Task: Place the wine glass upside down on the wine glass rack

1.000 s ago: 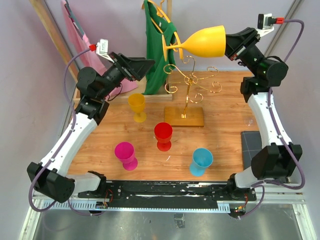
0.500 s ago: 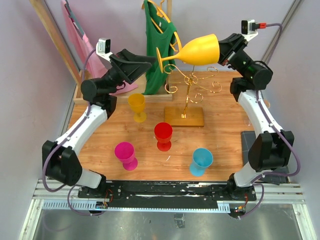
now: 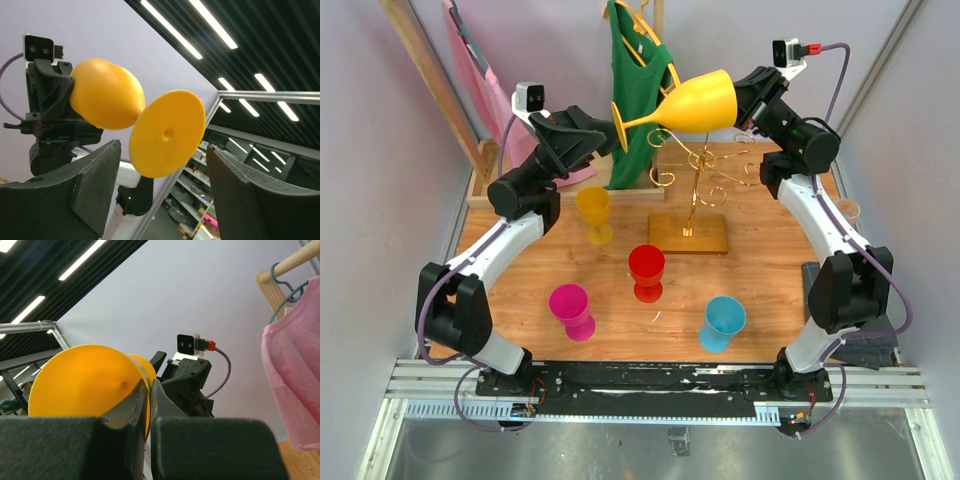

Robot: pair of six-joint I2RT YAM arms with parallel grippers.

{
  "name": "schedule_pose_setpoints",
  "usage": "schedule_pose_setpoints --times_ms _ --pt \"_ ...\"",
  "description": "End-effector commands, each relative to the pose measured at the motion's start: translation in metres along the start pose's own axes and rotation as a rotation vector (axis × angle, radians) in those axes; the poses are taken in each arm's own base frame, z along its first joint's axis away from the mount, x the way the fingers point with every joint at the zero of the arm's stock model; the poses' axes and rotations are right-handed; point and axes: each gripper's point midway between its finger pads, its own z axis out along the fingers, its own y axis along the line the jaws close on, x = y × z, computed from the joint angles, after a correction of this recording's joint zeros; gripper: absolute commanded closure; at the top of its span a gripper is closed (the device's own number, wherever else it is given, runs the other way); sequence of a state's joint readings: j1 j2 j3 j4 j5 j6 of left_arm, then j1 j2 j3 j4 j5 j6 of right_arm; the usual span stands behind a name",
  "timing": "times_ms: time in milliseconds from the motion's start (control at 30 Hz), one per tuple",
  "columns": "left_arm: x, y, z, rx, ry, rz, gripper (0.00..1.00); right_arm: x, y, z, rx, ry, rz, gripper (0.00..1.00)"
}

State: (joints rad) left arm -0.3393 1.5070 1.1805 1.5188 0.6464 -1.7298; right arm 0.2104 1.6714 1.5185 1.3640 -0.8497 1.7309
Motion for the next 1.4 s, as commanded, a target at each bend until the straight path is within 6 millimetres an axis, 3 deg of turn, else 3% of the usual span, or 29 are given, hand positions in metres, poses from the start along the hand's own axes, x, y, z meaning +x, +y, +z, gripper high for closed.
schedule_pose_setpoints --times_ms 0,133,333,467,633,767,867,1000,1067,1233,1333,1367 --pt "0.006 -0.040 -0.009 0.182 0.009 0.016 0.31 0.002 0.021 0.015 -0.086 0.005 -0.052 0.99" --pt "0.008 -0.041 -0.010 0.180 0.010 0.015 0.43 0.004 0.019 0.023 -0.098 0.015 -0.046 0.99" --pt "0.007 -0.046 -0.010 0.192 0.005 0.012 0.69 0.004 0.012 0.028 -0.118 -0.006 -0.014 0.99" --pt "0.006 -0.051 -0.008 0.204 0.008 0.023 0.69 0.008 0.010 0.031 -0.124 0.002 -0.005 0.99" --pt "0.002 -0.057 -0.006 0.222 -0.012 0.008 0.82 0.011 0.007 0.030 -0.128 -0.005 0.011 0.99" --pt "0.001 -0.064 -0.004 0.238 -0.012 0.016 0.76 0.010 0.006 0.030 -0.155 -0.020 0.041 0.99" --pt "0.000 -0.069 -0.004 0.249 -0.017 0.018 0.62 0.012 0.005 0.032 -0.165 -0.023 0.055 0.99" --pt "-0.002 -0.073 -0.003 0.260 -0.025 0.013 0.62 0.017 0.005 0.036 -0.172 -0.014 0.066 0.99" --pt "-0.002 -0.076 -0.002 0.267 -0.023 0.018 0.73 0.018 0.004 0.038 -0.173 -0.015 0.071 0.99" --pt "-0.002 -0.081 -0.001 0.278 -0.026 0.016 0.81 0.015 0.005 0.039 -0.177 -0.027 0.073 0.99" --pt "-0.003 -0.083 -0.001 0.282 -0.027 0.018 0.99 0.014 0.005 0.040 -0.177 -0.028 0.072 0.99" --pt "-0.003 -0.084 0.000 0.284 -0.028 0.020 1.00 0.014 0.005 0.040 -0.177 -0.025 0.071 0.99"
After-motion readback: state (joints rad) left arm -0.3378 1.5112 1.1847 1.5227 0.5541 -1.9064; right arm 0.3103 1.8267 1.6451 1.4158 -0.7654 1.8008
